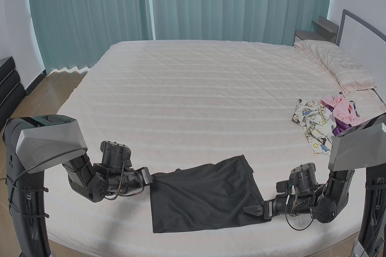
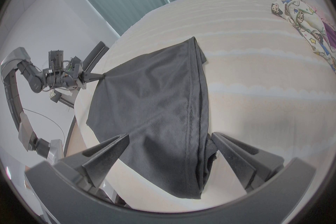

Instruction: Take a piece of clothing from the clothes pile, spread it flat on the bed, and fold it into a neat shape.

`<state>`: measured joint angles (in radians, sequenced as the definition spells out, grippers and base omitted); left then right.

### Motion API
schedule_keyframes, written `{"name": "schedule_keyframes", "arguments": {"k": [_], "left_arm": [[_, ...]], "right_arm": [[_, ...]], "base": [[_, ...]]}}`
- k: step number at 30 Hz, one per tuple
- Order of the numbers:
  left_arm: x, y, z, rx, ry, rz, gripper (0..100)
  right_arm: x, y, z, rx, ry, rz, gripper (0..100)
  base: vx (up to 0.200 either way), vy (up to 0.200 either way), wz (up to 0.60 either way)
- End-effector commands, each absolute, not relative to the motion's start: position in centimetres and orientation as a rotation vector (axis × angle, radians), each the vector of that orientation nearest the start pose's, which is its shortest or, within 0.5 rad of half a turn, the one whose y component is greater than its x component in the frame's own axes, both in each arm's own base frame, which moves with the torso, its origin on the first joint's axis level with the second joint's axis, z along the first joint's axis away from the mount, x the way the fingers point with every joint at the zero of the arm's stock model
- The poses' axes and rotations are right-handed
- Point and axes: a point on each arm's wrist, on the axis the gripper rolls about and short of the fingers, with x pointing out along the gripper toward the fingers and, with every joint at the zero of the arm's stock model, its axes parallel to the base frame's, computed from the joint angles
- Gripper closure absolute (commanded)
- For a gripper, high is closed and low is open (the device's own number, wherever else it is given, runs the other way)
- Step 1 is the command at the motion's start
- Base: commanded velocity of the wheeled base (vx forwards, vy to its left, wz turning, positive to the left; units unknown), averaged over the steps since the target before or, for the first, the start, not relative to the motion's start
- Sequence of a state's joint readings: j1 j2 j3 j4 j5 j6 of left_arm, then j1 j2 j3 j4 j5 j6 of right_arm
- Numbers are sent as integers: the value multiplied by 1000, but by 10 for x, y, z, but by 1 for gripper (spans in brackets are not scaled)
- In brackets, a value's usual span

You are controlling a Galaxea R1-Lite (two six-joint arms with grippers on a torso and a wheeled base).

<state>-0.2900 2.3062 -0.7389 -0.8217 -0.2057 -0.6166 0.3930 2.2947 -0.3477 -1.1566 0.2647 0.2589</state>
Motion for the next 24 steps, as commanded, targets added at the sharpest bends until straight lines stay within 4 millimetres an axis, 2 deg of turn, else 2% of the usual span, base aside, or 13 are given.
{"name": "schedule_keyframes", "arguments": {"k": [1, 10, 11, 24], "left_arm": [[338, -102, -26, -546, 879, -212, 100], [339, -102, -26, -547, 877, -211, 100], [339, -102, -28, -547, 880, -210, 100], [342, -101, -30, -539, 873, -188, 100]], "right_arm": [[251, 108, -43, 174, 902, 512, 0], [246, 106, -44, 161, 920, 513, 0], [246, 106, -45, 156, 922, 515, 100], [239, 99, -44, 89, 948, 526, 100]], "base": [[0, 0, 0], [0, 0, 0], [0, 0, 0], [0, 0, 0]]}}
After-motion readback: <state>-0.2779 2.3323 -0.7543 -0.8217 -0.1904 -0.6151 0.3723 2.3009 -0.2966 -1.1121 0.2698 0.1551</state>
